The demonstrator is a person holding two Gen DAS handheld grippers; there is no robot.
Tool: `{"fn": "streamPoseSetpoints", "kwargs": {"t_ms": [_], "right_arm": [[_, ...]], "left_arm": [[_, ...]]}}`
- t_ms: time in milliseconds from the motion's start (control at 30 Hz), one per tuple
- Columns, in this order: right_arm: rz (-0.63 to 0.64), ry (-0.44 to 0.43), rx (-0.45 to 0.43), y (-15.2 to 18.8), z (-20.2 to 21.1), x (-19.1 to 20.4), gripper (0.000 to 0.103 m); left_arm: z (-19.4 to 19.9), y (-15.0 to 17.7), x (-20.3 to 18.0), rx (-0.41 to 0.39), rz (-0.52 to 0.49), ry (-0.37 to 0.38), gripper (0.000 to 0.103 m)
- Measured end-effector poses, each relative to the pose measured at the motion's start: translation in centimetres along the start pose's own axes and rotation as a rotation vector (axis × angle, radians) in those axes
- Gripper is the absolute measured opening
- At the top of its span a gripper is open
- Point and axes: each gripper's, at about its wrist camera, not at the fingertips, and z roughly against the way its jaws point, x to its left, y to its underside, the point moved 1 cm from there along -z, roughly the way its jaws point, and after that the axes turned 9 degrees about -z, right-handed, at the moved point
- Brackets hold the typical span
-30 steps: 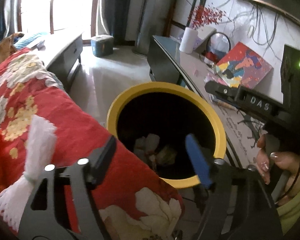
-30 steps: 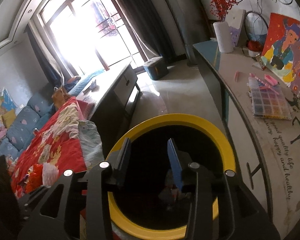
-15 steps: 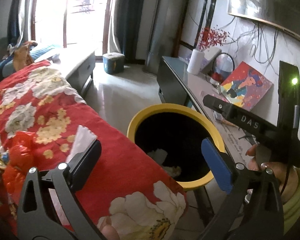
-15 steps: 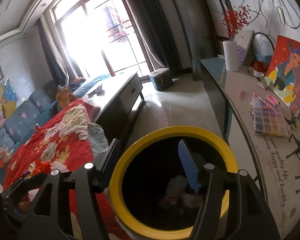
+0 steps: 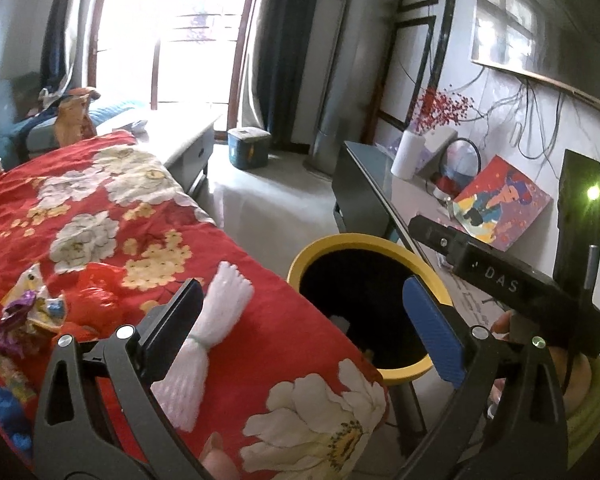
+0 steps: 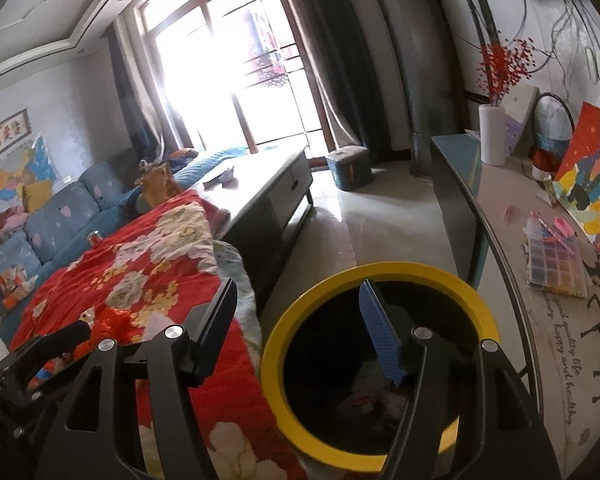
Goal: Collect trash
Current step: 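Move the right gripper back toward the remaining trash on the bedspread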
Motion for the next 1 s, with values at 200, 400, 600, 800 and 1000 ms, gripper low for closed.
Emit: {"fn": "streamPoseSetpoints", "kwargs": {"t_ms": [200,400,600,800,1000], "right_arm": [[0.032,-0.03,0.002,0.3,0.4,1.7,0.064],[0.072,-0.07,0.006,0.9,0.8,3.9,0.066],[0.113,-0.104,0.022,1.7,0.9,6.0,0.067],[0.152,-0.137,0.032,2.5,1.2,8.0,0.068],[0.194,-0.168,0.047,3.3,1.3,10.0,0.07]], "left_arm": [[1.4,0.2,1.2,-0.026,0.03,-0.028,0.092],[2.8,0.6,2.8,-0.046,0.051,-0.074,0.092],[4.4,0.9,4.3,-0.07,0.068,-0.121,0.092],[5.7,1.2,5.4,-0.094,0.067,-0.174,0.092],[6.9,1.4,6.6,-0.112,0.078,-0.217,0.092]]}}
